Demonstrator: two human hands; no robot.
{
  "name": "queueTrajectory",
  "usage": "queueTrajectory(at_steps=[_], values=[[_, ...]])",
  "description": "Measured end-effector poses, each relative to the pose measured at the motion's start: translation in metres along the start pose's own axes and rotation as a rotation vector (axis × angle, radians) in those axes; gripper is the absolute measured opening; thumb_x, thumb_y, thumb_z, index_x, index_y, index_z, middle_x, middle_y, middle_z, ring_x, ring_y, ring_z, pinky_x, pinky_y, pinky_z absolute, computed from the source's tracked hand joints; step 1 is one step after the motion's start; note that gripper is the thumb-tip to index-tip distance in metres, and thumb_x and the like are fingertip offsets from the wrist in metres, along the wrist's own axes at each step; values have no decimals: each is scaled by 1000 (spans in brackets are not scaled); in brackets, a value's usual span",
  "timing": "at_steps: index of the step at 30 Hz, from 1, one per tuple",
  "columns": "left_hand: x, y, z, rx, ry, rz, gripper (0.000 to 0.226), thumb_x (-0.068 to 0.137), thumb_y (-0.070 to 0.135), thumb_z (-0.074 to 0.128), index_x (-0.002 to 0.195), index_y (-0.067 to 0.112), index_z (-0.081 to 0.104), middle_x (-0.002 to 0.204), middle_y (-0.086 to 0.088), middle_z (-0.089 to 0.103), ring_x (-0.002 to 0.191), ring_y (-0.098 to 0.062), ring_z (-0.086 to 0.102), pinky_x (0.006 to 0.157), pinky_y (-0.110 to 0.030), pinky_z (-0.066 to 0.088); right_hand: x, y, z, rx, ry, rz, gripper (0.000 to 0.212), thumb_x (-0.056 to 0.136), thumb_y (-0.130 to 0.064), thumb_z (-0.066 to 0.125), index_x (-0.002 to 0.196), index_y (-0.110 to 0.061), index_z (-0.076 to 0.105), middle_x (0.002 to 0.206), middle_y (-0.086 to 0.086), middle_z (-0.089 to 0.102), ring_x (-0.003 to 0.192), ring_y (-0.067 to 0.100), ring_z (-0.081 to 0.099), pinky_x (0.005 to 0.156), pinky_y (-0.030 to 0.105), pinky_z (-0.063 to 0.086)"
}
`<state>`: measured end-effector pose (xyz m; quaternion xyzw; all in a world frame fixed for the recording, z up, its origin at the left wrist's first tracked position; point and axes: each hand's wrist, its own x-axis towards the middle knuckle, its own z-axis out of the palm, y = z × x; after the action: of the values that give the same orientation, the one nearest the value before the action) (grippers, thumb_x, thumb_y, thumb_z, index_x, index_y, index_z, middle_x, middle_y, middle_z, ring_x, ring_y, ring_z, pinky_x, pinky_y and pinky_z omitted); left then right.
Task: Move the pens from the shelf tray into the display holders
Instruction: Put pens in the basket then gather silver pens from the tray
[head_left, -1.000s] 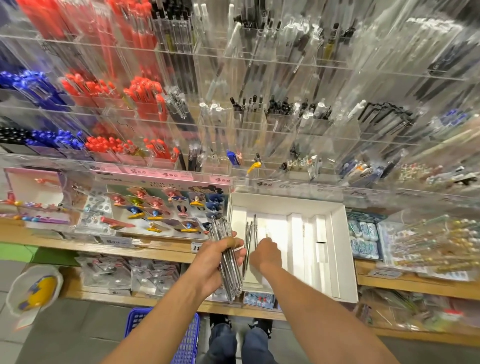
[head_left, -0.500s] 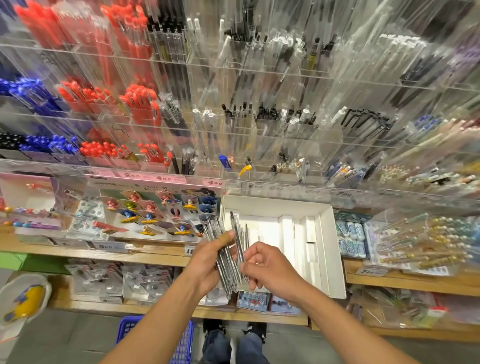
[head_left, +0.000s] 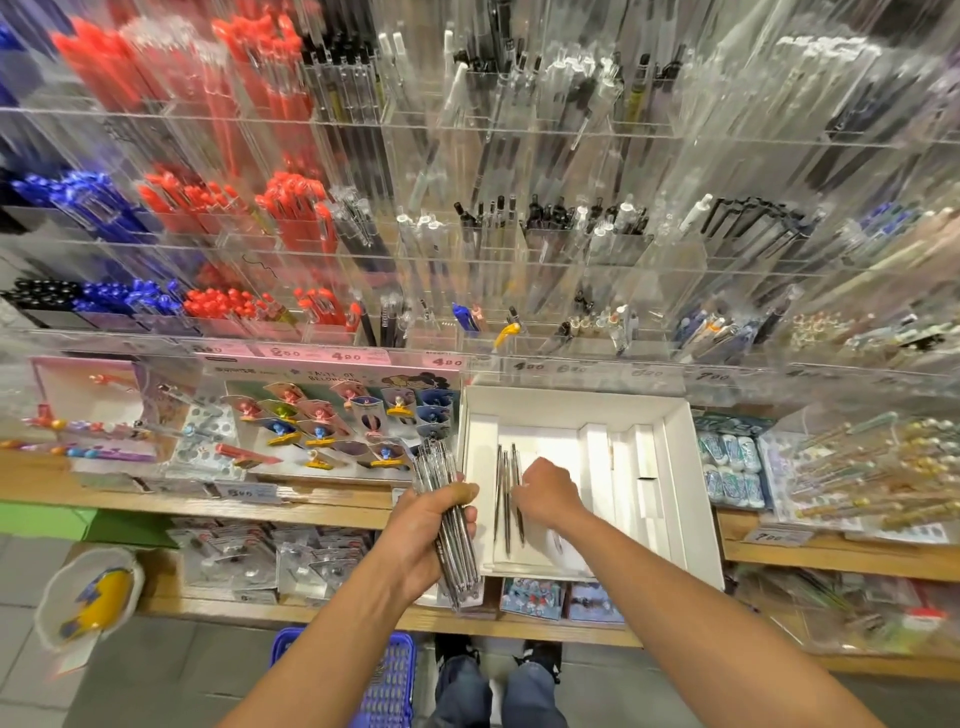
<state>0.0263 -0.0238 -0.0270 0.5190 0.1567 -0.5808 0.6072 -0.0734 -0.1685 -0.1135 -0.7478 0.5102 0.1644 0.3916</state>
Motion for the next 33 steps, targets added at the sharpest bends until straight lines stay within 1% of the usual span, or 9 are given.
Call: queueTrajectory(at_steps=[5, 11, 15, 19, 22, 25, 28, 30, 33], values=[[-2, -1, -6, 2, 24, 9, 22, 83, -6, 66, 104, -4, 59, 66, -10, 58, 51, -16, 59, 47, -24, 54, 22, 2, 31, -114, 50, 84, 10, 92, -20, 59, 91, -12, 54, 96, 5, 64, 76, 22, 56, 64, 27, 43], [-5, -4, -8, 7, 10, 4, 23, 85, -6, 65, 107, -5, 58, 68, -11, 58, 53, -16, 59, 48, -25, 53, 21, 0, 27, -148, -8, 100, 14, 92, -18, 58, 81, -11, 51, 79, 1, 54, 74, 22, 55, 64, 27, 43], [-1, -7, -10, -12, 17, 0, 38, 81, -4, 71, 115, -10, 58, 68, -12, 60, 54, -17, 60, 48, -25, 53, -9, -6, 5, 121, -8, -72, 34, 93, -33, 63, 65, -17, 52, 67, -4, 57, 62, 18, 59, 67, 26, 45], [-3, -7, -6, -12, -51, 19, 44, 65, 12, 83, 100, -8, 65, 72, -13, 68, 61, -19, 67, 53, -29, 56, -70, -22, -21, 445, -88, -287, 20, 87, -41, 70, 91, -25, 59, 77, -1, 72, 53, 9, 63, 59, 26, 51], [-4, -7, -1, -72, -86, 7, 68, 74, 14, 82, 129, -9, 48, 108, -30, 70, 96, -39, 72, 65, -45, 60, -100, -34, -25, 475, -141, -382, 21, 84, -34, 74, 88, -20, 60, 66, -2, 67, 50, 10, 59, 58, 25, 51], [-3, -7, 0, -85, -105, -35, 89, 79, 9, 79, 147, -6, 25, 117, -35, 64, 97, -41, 70, 58, -42, 57, -111, -39, -21, 482, -100, -381, 27, 79, -34, 80, 82, -15, 60, 59, -4, 63, 48, 10, 59, 55, 25, 51], [-5, -4, 0, -80, -141, -56, 57, 76, 3, 76, 124, -12, 48, 107, -33, 68, 81, -37, 71, 52, -40, 56, -105, -38, -20, 506, -136, -391, 31, 74, -41, 81, 77, -17, 61, 58, -3, 67, 47, 9, 61, 51, 20, 49], [-6, -4, 0, -1, -135, -24, 34, 70, 7, 77, 95, -9, 61, 81, -25, 67, 60, -29, 65, 51, -35, 56, -93, -34, -24, 565, -229, -391, 31, 78, -46, 75, 78, -17, 65, 63, -1, 70, 48, 9, 61, 47, 16, 45], [-6, -3, -4, 18, -46, -1, 17, 70, 6, 74, 82, 0, 63, 63, -12, 57, 50, -17, 56, 48, -26, 53, -57, -24, -26, 608, -192, -262, 22, 87, -36, 71, 87, -14, 67, 72, 4, 73, 53, 12, 63, 50, 20, 46]])
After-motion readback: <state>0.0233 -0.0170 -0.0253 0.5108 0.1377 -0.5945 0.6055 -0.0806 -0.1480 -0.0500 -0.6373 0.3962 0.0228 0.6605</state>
